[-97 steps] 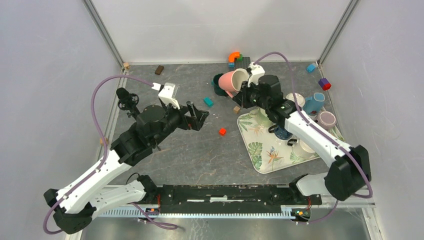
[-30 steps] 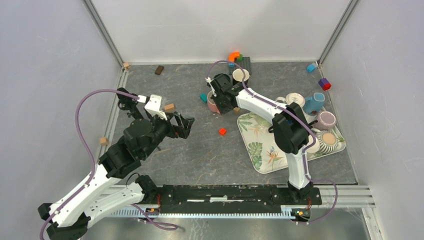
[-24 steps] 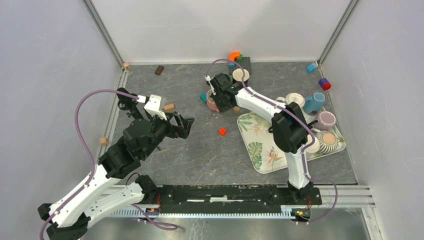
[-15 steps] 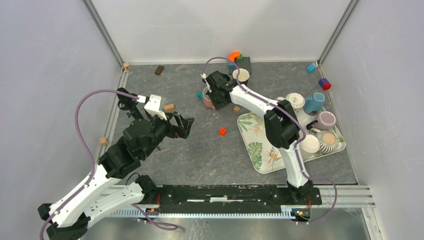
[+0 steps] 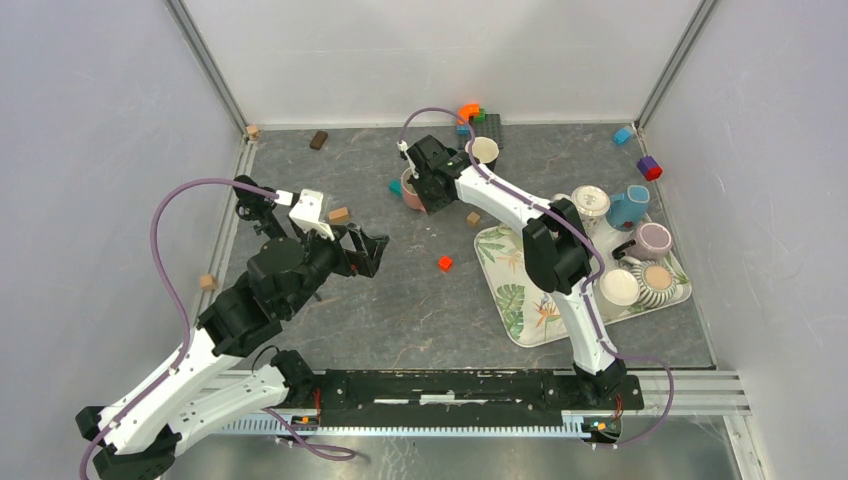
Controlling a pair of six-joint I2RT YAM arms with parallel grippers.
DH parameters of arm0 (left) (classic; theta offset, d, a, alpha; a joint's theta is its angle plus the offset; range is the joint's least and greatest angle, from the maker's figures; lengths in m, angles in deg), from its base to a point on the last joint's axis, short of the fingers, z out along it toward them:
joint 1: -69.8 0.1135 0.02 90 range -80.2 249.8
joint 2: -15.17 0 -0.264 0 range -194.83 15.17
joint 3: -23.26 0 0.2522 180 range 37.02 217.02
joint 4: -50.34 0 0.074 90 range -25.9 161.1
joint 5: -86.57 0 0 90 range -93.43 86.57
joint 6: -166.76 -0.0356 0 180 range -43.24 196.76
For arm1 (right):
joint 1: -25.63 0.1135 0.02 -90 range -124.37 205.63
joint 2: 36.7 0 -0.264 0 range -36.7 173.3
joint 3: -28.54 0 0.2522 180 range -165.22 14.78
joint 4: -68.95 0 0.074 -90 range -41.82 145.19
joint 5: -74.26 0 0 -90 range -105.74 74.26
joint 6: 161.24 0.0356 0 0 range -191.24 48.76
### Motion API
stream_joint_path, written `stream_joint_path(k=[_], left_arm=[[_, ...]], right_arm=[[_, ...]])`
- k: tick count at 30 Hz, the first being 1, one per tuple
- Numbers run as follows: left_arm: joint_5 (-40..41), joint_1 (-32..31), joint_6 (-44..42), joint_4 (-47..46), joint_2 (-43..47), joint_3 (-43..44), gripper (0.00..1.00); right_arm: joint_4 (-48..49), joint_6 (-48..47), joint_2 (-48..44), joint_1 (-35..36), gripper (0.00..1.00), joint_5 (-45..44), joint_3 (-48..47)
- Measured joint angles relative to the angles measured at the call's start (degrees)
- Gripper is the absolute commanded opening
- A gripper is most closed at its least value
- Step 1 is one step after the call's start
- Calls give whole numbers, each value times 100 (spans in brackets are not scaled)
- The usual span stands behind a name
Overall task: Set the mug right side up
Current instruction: Place the cup at the center of the board.
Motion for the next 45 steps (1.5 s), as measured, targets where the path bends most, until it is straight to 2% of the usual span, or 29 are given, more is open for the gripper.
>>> stream_joint_path(k=[3, 15, 25, 33, 39, 45], left_arm=[[0, 0, 0, -2, -7, 0, 100], [-28, 0, 0, 0, -81, 0, 100], [-46, 0, 0, 0, -125, 0, 100], [-52, 0, 0, 0, -186, 0, 100], [-155, 0, 0, 0, -284, 13, 100], [-282, 0, 0, -2, -393, 96, 100]], right_arm=[[-50, -15, 0, 0, 3, -20, 2], [-247, -153, 0, 0, 21, -133, 2], [-92, -205, -2, 0, 40, -118, 2], [11, -205, -39, 0, 61, -118, 35], [136, -197, -540, 0, 81, -127, 422], [374, -131, -1556, 0, 91, -157, 1185]])
